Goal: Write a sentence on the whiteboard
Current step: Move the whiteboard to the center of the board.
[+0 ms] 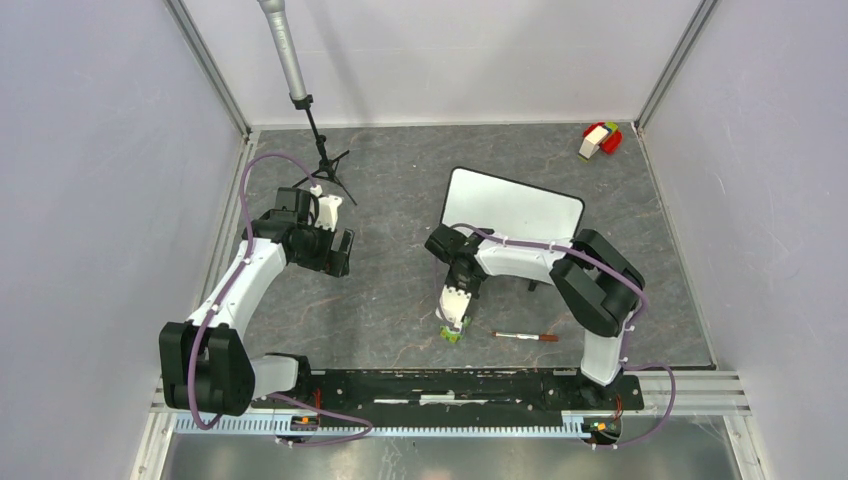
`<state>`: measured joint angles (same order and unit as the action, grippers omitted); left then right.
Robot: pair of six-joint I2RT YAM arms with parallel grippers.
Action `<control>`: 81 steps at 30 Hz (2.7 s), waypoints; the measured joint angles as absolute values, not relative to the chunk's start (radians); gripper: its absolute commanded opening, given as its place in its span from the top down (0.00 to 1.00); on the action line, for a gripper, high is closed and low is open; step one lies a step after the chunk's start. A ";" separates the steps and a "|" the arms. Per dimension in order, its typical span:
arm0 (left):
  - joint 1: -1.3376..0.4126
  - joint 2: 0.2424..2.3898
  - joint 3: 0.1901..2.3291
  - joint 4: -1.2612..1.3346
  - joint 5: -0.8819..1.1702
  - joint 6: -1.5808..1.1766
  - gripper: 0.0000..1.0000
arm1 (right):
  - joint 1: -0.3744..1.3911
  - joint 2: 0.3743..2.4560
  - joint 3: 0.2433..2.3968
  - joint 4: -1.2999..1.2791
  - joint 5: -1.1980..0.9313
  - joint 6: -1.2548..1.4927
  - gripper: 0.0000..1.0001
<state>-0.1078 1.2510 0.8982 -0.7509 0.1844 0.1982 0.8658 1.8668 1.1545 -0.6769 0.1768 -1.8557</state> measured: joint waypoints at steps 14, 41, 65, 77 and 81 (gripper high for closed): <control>-0.108 1.251 0.898 -0.749 0.187 0.199 0.00 | 0.867 1.826 1.049 -0.558 0.255 -2.037 0.28; -0.107 1.126 0.898 -0.719 0.179 0.164 0.00 | 0.519 1.374 1.148 -0.570 -0.127 -0.537 0.02; -0.106 1.042 0.830 -0.594 0.151 0.012 0.00 | 0.382 1.123 0.630 -0.466 0.137 0.268 0.35; -0.106 1.027 0.815 -0.590 0.160 0.012 0.00 | 0.382 1.272 0.632 -0.366 0.141 0.291 0.57; -0.106 1.026 0.814 -0.589 0.161 0.012 0.00 | 0.382 1.279 0.632 -0.322 0.152 0.287 0.57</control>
<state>-0.1062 1.0256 0.8139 -0.5892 0.1612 0.0120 0.3820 1.2789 0.6315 -0.3218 0.1524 0.2874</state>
